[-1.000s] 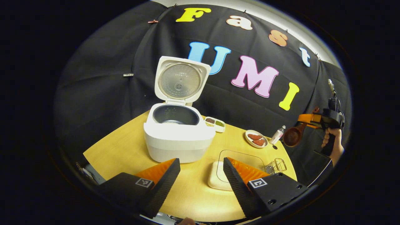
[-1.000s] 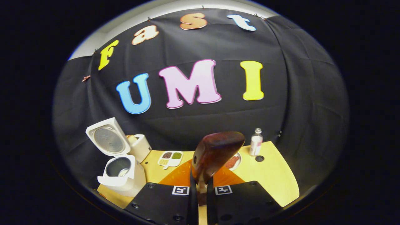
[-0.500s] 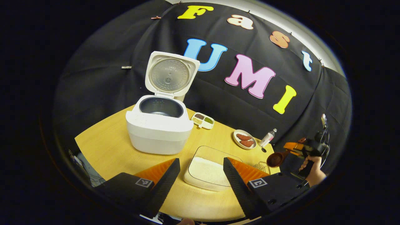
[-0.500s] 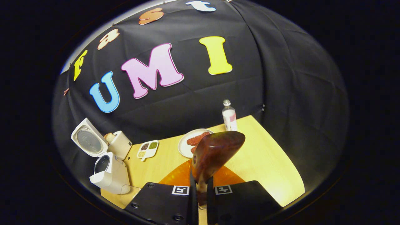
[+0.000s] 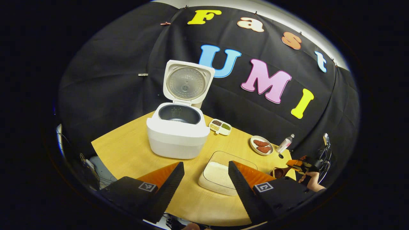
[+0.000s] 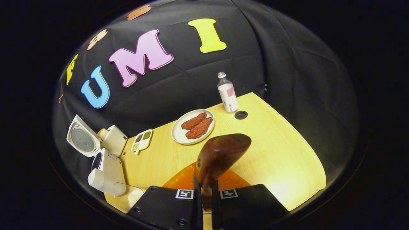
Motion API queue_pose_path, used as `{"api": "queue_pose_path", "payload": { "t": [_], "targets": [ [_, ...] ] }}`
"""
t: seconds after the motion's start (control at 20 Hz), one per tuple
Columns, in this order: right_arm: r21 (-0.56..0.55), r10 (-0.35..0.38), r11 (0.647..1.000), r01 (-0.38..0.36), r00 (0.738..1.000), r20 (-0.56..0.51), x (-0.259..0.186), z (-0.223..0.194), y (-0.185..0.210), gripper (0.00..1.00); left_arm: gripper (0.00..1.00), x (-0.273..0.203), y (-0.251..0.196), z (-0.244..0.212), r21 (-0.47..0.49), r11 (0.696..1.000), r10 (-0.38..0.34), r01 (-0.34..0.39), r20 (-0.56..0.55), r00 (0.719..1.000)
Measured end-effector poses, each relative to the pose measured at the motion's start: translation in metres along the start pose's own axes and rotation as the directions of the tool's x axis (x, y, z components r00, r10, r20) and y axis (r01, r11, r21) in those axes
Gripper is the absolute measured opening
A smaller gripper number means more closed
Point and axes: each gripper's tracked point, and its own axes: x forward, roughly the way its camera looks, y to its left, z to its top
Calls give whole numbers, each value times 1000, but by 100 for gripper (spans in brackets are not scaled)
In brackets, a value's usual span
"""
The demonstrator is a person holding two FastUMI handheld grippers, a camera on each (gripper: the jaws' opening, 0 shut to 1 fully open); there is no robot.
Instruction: Close the left gripper, press the button to open the rice cooker; take a wooden spoon from the chopstick holder with the right hand, scoop a spoonful of rice and pour it into the rice cooker, then put the wooden spoon back into the chopstick holder.
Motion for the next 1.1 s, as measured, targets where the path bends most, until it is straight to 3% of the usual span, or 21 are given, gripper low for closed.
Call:
{"api": "queue_pose_path", "payload": {
  "t": [0.1, 0.15, 0.2, 0.4, 0.5, 0.6, 0.7, 1.1],
  "targets": [
    [19, -1, 1000, 1, 1000, -3, 2, -8, -2, 16, 96, -4, 3, -1, -15, 1000, 12, -12, 4, 1000],
    [33, -3, 999, 3, 1000, 3, 4, -10, -3, 12, 96, -5, 5, -3, -19, 1000, 16, -16, 6, 1000],
    [50, -5, 999, 5, 1000, 13, 4, -11, -5, 18, 96, -7, 7, -3, -23, 1000, 16, -16, 7, 1000],
    [99, -7, 995, 1, 998, 58, -1, -9, -7, 24, 96, -8, 20, 2, -25, 999, 23, -23, 15, 1000],
    [87, -15, 996, 6, 996, 93, -12, -3, -7, 46, 96, -7, 28, 9, -26, 999, 27, -26, 27, 999],
    [75, -17, 997, 9, 994, 109, -25, 1, -7, 82, 97, -4, 36, 21, -13, 999, 32, -31, 49, 998],
    [55, -40, 998, 33, 990, 132, -39, 4, -12, 100, 96, 3, 46, 40, 16, 999, 42, -43, 78, 996],
    [-50, -123, 989, 141, 955, 269, -116, 19, -39, 98, 96, 27, 60, 161, 171, 982, 38, -82, 247, 968]
  ]
}}
